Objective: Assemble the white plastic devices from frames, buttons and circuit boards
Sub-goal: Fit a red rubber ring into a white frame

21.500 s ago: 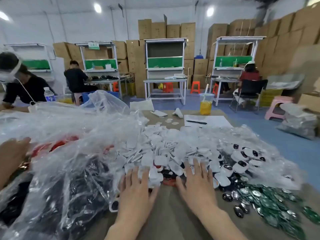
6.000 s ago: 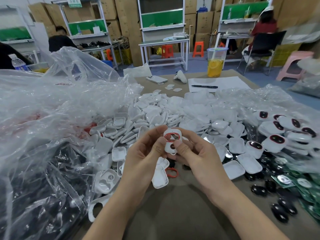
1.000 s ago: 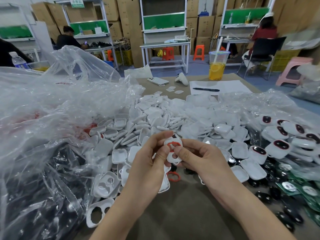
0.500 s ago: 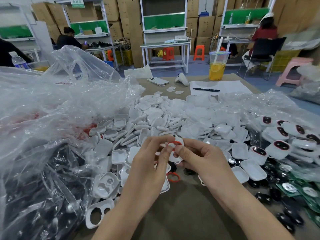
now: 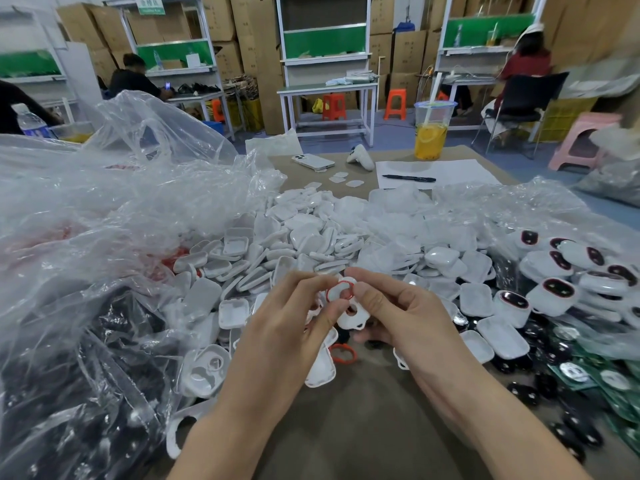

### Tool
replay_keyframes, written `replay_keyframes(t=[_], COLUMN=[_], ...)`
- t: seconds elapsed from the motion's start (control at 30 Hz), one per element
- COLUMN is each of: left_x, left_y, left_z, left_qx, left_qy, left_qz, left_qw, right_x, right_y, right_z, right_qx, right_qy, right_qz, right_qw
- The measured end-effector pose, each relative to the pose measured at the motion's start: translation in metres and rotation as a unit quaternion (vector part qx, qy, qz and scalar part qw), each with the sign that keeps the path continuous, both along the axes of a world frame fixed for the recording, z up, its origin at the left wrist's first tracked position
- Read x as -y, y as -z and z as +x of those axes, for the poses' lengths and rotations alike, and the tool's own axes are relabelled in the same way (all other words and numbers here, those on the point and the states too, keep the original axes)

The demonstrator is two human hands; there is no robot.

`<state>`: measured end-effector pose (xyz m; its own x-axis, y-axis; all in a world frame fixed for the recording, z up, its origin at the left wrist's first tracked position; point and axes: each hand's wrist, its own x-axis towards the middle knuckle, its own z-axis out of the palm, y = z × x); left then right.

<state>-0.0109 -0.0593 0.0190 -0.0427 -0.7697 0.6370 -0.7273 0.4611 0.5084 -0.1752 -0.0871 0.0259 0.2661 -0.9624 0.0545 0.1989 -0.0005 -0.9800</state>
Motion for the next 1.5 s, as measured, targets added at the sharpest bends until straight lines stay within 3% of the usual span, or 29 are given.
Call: replay_keyframes(t=[0.23, 0.43, 0.57, 0.8, 1.03, 1.17, 1.33, 1.5], left_x=[-0.002, 0.000, 0.000, -0.004, -0.002, -0.006, -0.007, -0.006], left_y=[-0.003, -0.002, 0.001, -0.008, -0.010, -0.013, -0.007, -0.006], left_z=[0.000, 0.002, 0.002, -0.016, -0.015, -0.016, -0.016, -0.012], left_qx=[0.019, 0.037, 0.028, -0.179, -0.294, -0.276, -0.194, -0.135], left_qy=[0.026, 0.051, 0.034, 0.061, 0.073, 0.090, 0.104, 0.083], left_qz=[-0.002, -0.058, -0.037, 0.042, 0.097, 0.096, 0.064, -0.002], left_qw=[0.999, 0.996, 0.998, 0.981, 0.948, 0.952, 0.973, 0.987], right_x=[0.001, 0.002, 0.003, 0.003, 0.000, 0.001, 0.004, 0.006], right_y=[-0.001, -0.001, -0.001, -0.002, -0.004, -0.004, -0.005, -0.004], right_z=[0.001, -0.002, -0.003, -0.002, 0.000, 0.000, -0.007, -0.009], right_qx=[0.077, 0.121, 0.159, 0.136, 0.070, 0.072, 0.193, 0.193], right_qy=[-0.014, -0.040, -0.053, -0.046, -0.022, -0.020, -0.063, -0.084], right_qz=[0.062, 0.102, 0.129, 0.094, 0.060, 0.076, 0.131, 0.133], right_qw=[0.995, 0.987, 0.977, 0.985, 0.995, 0.994, 0.970, 0.968])
